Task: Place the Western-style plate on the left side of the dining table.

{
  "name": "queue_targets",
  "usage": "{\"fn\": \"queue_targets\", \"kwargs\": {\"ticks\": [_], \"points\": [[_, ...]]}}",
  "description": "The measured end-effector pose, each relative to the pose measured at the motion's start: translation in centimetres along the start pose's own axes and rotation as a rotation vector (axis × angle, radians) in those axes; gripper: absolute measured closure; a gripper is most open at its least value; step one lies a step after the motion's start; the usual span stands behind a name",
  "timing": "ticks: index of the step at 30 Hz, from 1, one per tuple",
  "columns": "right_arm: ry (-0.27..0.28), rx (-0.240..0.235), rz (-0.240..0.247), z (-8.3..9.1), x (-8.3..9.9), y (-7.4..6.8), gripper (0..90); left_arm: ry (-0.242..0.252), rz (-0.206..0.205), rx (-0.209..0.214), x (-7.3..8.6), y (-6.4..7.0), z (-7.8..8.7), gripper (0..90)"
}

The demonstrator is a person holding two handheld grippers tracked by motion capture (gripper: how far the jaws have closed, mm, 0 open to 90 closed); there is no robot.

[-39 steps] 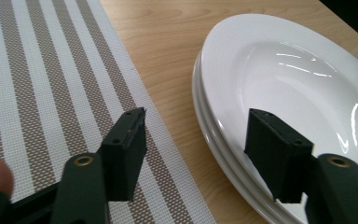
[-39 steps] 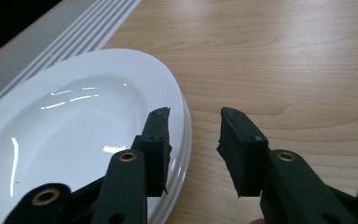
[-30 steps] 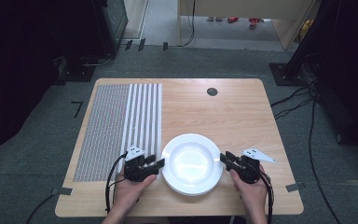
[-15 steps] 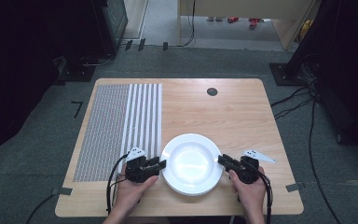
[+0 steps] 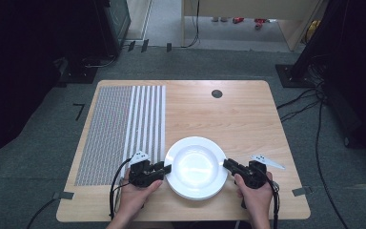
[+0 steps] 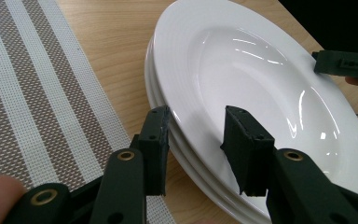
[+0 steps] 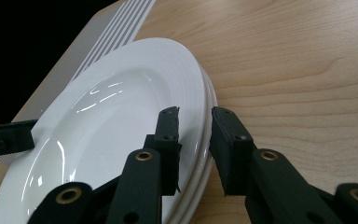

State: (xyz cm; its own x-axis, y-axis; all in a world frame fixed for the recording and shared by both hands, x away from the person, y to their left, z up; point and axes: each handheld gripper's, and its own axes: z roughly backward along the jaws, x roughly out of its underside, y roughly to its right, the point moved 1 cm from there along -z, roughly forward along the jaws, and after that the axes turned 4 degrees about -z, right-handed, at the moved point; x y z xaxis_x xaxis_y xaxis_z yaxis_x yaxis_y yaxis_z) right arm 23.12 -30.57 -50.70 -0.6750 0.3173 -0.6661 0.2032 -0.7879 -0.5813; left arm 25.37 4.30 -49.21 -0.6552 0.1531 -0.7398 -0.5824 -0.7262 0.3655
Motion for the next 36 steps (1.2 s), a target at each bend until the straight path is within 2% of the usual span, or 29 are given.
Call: {"fn": "queue_targets", "kwargs": {"ticks": [4, 9, 18, 19, 20, 23, 26, 28, 31, 36], "points": [[0.019, -0.004, -0.017, -0.07, 0.18, 0.12, 74.5, -0.001, 0.003, 0.004, 0.03, -0.01, -0.02, 61.2], [0.033, -0.019, -0.096, 0.00, 0.32, 0.39, 76.3, -0.001, 0.002, 0.004, 0.05, 0.01, -0.01, 61.1], [0.051, -0.021, -0.131, 0.24, 0.32, 0.51, 79.0, -0.002, -0.001, 0.005, 0.05, 0.00, -0.01, 60.9], [0.063, -0.039, -0.139, 0.32, 0.28, 0.53, 80.1, -0.004, 0.000, 0.003, 0.05, -0.01, -0.03, 60.9], [0.062, -0.060, -0.168, 0.38, 0.22, 0.51, 79.5, -0.004, -0.002, 0.003, 0.08, -0.01, -0.06, 60.7], [0.051, -0.045, -0.154, 0.26, 0.25, 0.43, 80.7, -0.005, -0.003, 0.001, 0.08, 0.01, -0.06, 60.6], [0.071, -0.068, -0.166, 0.10, 0.36, 0.58, 77.9, -0.005, -0.004, 0.000, 0.10, 0.05, -0.06, 60.5], [0.075, -0.073, -0.174, 0.08, 0.40, 0.66, 80.0, -0.005, -0.004, 0.000, 0.11, 0.05, -0.07, 60.5], [0.077, -0.068, -0.160, 0.10, 0.52, 0.70, 83.2, -0.006, -0.003, 0.000, 0.12, 0.04, -0.11, 60.3], [0.084, -0.078, -0.144, 0.15, 0.54, 0.73, 83.7, -0.008, -0.001, 0.000, 0.14, 0.04, -0.16, 59.9]]}}
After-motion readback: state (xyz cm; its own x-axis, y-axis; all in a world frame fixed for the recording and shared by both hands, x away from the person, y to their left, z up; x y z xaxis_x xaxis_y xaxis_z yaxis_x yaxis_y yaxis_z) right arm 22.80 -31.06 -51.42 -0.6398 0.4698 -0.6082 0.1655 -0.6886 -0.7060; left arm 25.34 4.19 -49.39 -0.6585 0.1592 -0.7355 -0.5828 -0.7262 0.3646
